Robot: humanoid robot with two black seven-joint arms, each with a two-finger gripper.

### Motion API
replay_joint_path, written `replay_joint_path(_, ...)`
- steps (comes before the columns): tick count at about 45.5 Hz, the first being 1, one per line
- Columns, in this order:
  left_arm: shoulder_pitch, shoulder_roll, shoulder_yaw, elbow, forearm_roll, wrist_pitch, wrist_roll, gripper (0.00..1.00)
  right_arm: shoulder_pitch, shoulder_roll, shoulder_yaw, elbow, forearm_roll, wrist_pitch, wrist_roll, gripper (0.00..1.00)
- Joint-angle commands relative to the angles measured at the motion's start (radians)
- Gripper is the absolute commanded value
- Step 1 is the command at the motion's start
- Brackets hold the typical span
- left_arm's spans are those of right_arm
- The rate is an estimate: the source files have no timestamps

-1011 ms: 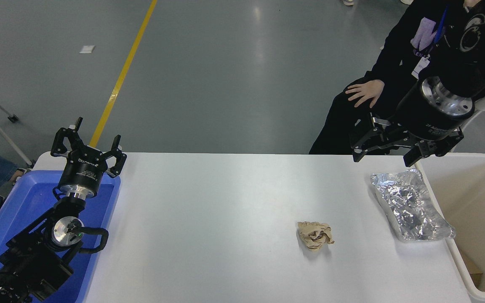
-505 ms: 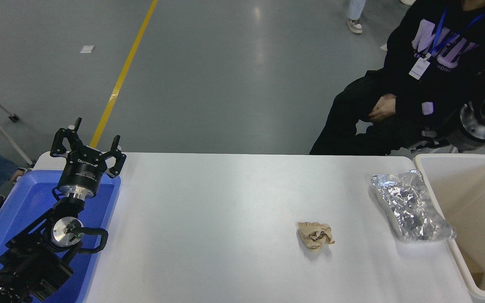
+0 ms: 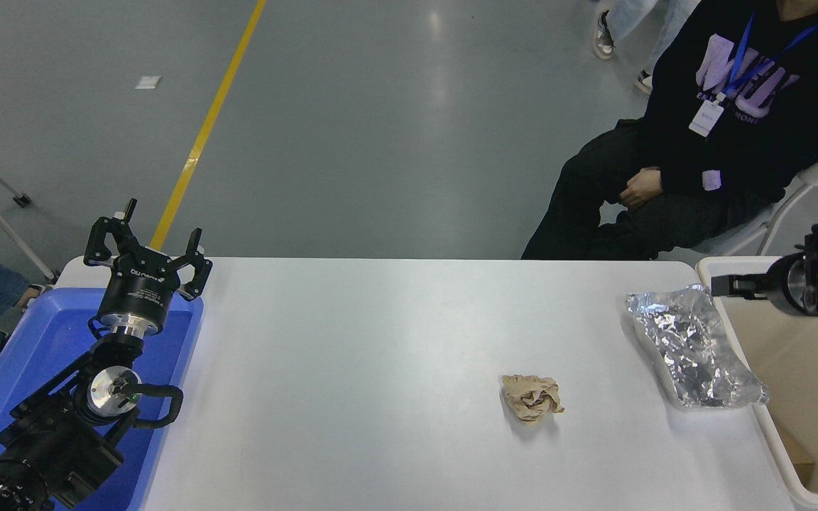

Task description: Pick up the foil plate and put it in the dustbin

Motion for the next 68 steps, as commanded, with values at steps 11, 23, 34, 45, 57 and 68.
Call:
replay_joint_path(11, 0.0, 0.001, -0.001, 0.0, 0.0, 0.0, 0.0, 0.98, -0.294, 0.081, 0.147, -0.232, -0.046, -0.135, 0.004, 1.0)
replay_joint_path(23, 0.0, 0.001, -0.001, 0.0, 0.0, 0.0, -0.002, 0.98, -0.302, 0.078, 0.196, -0.199, -0.046, -0.157, 0.01, 1.0)
replay_joint_path(34, 0.0, 0.0, -0.001, 0.0, 0.0, 0.001, -0.002, 0.98, -0.288, 0.065, 0.194, -0.1, -0.12, -0.276, 0.011, 1.0)
replay_joint_path(45, 0.0, 0.0, -0.001, 0.0, 0.0, 0.0, -0.002, 0.98, -0.319, 0.054, 0.196, -0.11, -0.184, -0.287, 0.011, 0.99)
replay_joint_path(57, 0.0, 0.0, -0.001, 0.0, 0.0, 0.0, -0.002, 0.98, -0.339, 0.078, 0.199, -0.172, -0.19, -0.301, 0.01, 0.99)
replay_joint_path(68, 0.0, 0.0, -0.001, 0.0, 0.0, 0.001, -0.002, 0.98, -0.357, 0.095, 0.291, -0.156, -0.175, -0.293, 0.008, 0.99)
